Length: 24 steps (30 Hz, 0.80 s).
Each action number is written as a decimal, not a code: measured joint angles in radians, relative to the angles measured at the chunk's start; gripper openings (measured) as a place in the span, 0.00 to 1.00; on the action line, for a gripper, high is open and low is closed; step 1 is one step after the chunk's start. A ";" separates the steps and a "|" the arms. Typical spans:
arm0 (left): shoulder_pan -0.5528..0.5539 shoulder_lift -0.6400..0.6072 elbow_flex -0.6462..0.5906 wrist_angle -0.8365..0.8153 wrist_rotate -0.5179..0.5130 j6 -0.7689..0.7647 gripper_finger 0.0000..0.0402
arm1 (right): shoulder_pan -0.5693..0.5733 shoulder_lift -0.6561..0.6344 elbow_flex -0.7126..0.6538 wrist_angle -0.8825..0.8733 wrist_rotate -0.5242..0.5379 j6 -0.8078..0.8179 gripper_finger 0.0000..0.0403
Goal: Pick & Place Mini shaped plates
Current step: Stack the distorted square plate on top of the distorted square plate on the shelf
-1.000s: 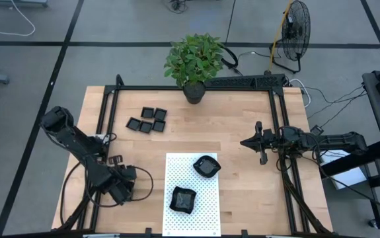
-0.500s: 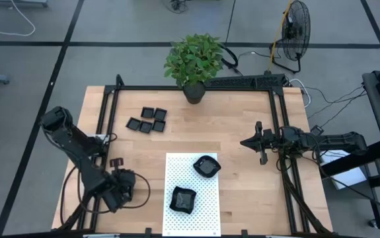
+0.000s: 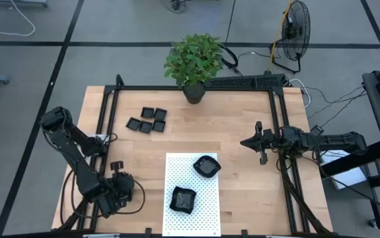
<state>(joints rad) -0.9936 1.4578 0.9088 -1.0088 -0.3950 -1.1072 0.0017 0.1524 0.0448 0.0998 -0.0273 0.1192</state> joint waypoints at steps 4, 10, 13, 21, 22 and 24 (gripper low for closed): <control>0.000 0.000 -0.068 0.050 0.017 0.003 0.29 | 0.000 0.000 0.000 0.000 0.000 0.000 0.00; -0.003 0.000 -0.122 0.095 0.077 -0.039 0.29 | 0.000 0.000 0.000 0.000 0.000 0.000 0.00; -0.003 0.001 -0.127 0.098 0.080 -0.041 0.29 | 0.000 0.000 0.000 0.000 0.000 0.000 0.00; -0.002 0.001 -0.127 0.123 0.080 -0.043 0.29 | 0.000 0.000 0.000 0.000 0.000 0.000 0.00; -0.002 0.001 -0.127 0.128 0.080 -0.039 0.29 | 0.000 0.000 0.000 0.000 0.000 0.000 0.00; 0.001 0.000 -0.127 0.132 0.080 -0.036 0.29 | 0.000 0.000 0.000 0.000 0.000 0.000 0.00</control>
<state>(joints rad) -0.9924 1.4582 0.7815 -0.8767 -0.3149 -1.1435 0.0015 0.1525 0.0448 0.0998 -0.0275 0.1192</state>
